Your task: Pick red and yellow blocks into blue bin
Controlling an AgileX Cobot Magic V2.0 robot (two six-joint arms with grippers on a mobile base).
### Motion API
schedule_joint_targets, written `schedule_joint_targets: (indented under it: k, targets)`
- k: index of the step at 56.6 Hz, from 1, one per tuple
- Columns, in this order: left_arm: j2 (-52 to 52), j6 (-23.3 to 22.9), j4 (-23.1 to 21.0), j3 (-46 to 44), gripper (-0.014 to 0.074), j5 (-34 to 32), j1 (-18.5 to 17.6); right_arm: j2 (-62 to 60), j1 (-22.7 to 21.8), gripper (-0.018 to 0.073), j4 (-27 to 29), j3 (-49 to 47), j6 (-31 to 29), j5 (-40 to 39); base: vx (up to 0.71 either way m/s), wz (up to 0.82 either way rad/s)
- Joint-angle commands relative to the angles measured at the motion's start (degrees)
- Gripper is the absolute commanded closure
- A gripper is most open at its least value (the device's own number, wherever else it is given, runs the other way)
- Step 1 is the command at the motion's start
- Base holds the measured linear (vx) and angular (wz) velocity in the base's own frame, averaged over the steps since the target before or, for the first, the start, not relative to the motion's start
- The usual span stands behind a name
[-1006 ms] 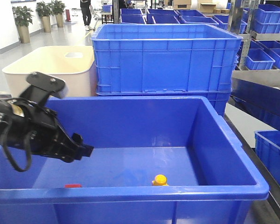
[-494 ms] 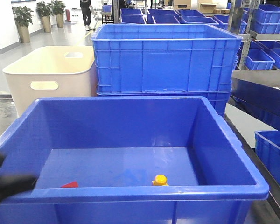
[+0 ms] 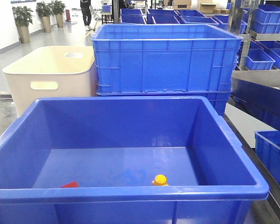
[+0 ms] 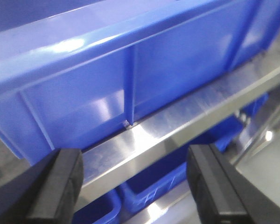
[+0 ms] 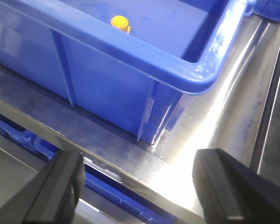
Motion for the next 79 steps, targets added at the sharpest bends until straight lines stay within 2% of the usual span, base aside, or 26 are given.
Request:
schedule_joint_targets:
  k: [1,10,27,31,39,69,79]
  targets:
    - [0.01,-3.20,-0.88,1.00,0.0051,-9.04,-0.13,0.00,-0.10,0.0046,-1.51,-1.62,2.07,-3.43,0.00,0.00]
    - [0.01,-3.22,-0.50,2.59,0.0166,-11.28,-0.13,0.00,-0.10,0.0165,-1.45,-1.62,1.88,-2.15,0.00,0.00]
    - [0.01,-3.18,1.34,2.59,0.0529,-11.48,-0.13,0.00,-0.10,0.0530,-1.38,-1.62,1.88,-0.37,0.00,0.00]
    - [0.01,-3.18,1.78,2.59,0.0601,-11.55,-0.13,0.00,-0.10,0.0576,-1.30,-1.62,1.88,-0.23,0.00,0.00]
    - [0.01,-3.16,3.87,2.59,0.0606,-11.58,-0.13,0.00,-0.10,0.0574,-1.28,-1.62,2.10,-0.35,0.00,0.00]
    - [0.01,-3.16,3.82,2.59,0.0603,-11.29,-0.13,0.00,-0.10,0.0569,-1.28,-1.62,2.10,-0.35,0.00,0.00]
    - [-1.27,-2.91,15.36,4.57,0.0601,-14.74,0.26,0.00,-0.10,0.0569,-1.28,-1.62,2.10,-0.35,0.00,0.00]
